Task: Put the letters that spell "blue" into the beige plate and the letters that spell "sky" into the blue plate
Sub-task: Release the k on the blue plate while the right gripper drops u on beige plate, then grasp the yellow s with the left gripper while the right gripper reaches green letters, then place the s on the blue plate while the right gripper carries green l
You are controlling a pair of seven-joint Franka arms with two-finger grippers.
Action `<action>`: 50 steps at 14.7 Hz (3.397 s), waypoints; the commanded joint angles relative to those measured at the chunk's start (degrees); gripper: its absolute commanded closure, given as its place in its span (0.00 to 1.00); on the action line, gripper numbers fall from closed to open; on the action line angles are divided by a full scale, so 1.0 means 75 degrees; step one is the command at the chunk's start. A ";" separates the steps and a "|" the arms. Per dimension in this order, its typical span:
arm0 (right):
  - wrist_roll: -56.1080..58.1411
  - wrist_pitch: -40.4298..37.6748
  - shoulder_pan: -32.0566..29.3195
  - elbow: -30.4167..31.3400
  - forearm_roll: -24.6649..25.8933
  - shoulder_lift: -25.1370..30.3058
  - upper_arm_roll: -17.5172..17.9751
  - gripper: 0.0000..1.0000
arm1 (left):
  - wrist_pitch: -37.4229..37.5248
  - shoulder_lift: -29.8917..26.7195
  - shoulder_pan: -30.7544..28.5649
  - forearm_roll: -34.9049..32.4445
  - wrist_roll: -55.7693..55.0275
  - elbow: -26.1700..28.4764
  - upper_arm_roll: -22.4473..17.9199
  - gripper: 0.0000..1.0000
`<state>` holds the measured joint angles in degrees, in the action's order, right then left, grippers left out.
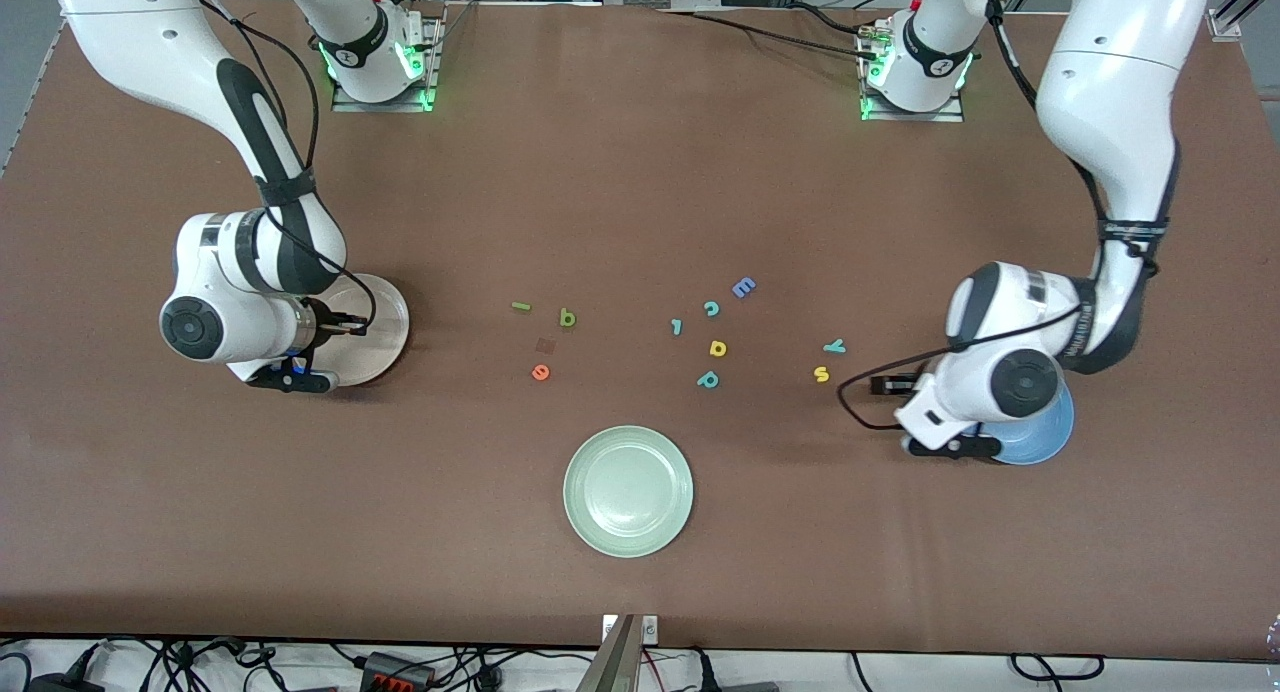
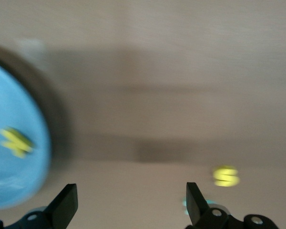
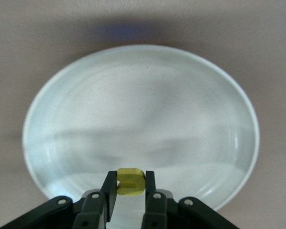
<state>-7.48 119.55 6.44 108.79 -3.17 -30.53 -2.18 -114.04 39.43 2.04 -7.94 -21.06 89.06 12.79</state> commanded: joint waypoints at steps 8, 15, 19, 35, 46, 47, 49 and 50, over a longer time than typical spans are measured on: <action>0.1595 -0.1211 0.0124 -0.1579 -0.0011 0.0461 0.1097 0.00 | -0.1962 0.0109 0.0513 -0.0090 -0.1693 0.1191 0.0147 0.11; 0.3771 0.0088 0.1506 -0.0994 0.0106 0.0344 0.1240 0.01 | -0.1950 0.0144 0.0560 -0.0090 -0.1681 0.1226 0.0147 0.51; 0.4966 0.1178 0.1940 -0.0326 0.0223 0.0332 0.1240 0.40 | -0.1962 0.0156 0.0630 -0.0090 -0.1681 0.1226 0.0147 0.65; 0.5521 0.3091 0.2586 0.0999 0.1372 0.0121 0.1228 0.41 | 0.0979 -0.0547 -0.1311 -0.0219 0.1279 0.0042 0.0065 0.89; 0.5533 0.3091 0.2703 0.1151 0.1407 0.0109 0.1216 0.62 | 0.0194 -0.0183 -0.2557 -0.0208 0.3382 0.0417 0.0134 0.00; 0.5533 0.3102 0.2692 0.1140 0.1407 0.0098 0.1216 0.68 | 0.0310 -0.0207 -0.2545 -0.0208 0.3347 0.0429 0.0170 0.00; 0.5533 0.3102 0.2668 0.1128 0.1477 0.0051 0.1216 0.83 | 0.0498 -0.0230 -0.2464 -0.0196 0.2939 0.0453 0.0496 0.00; 0.5533 0.3102 0.2680 0.1105 0.1535 0.0051 0.1216 0.86 | 0.0510 -0.0242 -0.2452 -0.0196 0.2275 0.0546 0.0742 0.00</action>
<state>33.26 141.83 26.35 116.14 7.06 -30.52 7.20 -111.40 39.19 -16.86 -8.25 2.00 91.45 15.57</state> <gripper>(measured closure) 0.758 0.097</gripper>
